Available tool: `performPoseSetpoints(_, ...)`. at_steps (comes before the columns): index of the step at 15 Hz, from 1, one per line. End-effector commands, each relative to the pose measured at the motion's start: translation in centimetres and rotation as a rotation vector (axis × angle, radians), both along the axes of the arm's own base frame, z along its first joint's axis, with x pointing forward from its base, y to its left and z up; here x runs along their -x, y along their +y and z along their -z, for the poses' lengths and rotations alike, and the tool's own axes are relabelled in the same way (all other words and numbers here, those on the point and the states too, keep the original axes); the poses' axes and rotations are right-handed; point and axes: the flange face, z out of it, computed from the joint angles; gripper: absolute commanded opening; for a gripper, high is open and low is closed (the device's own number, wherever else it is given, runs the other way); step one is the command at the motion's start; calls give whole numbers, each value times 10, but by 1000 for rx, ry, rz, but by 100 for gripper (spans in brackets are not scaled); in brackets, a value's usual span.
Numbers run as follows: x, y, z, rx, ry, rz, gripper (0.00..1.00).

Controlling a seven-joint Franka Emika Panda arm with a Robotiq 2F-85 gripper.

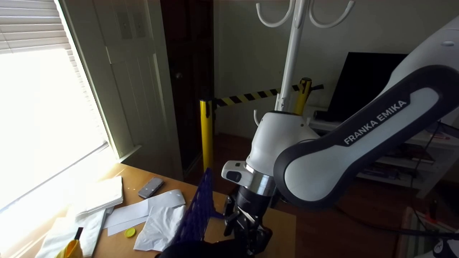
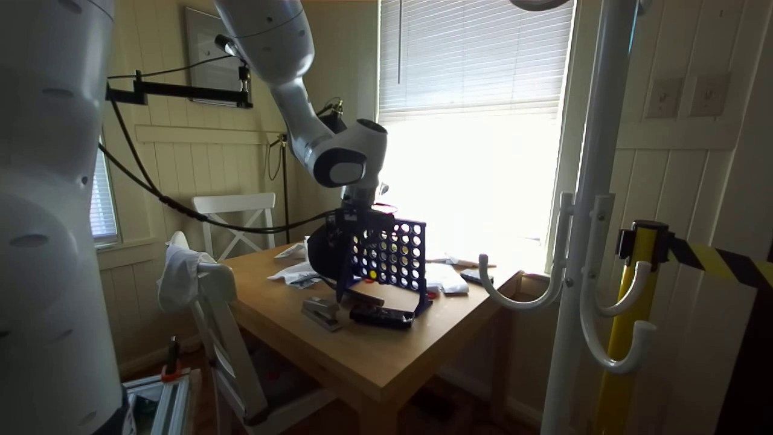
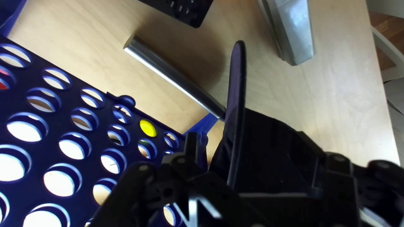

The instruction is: Hang the cap on the hanger

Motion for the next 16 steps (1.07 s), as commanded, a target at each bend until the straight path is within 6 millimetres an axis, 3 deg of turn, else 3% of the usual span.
performPoseSetpoints(1,-7,-2,5,8,-37,-17,69)
performPoseSetpoints(2,-8,-2,5,9,-41,-17,64)
performPoseSetpoints(3,-8,-2,5,10,-42,-19,68)
performPoseSetpoints(5,-8,-2,7,10,-43,-22,64)
performPoseSetpoints(9,-7,0,9,11,-42,-29,25)
performPoseSetpoints(12,-6,0,8,9,-41,-29,4)
performPoseSetpoints(16,-4,4,-1,-30,-23,-28,0)
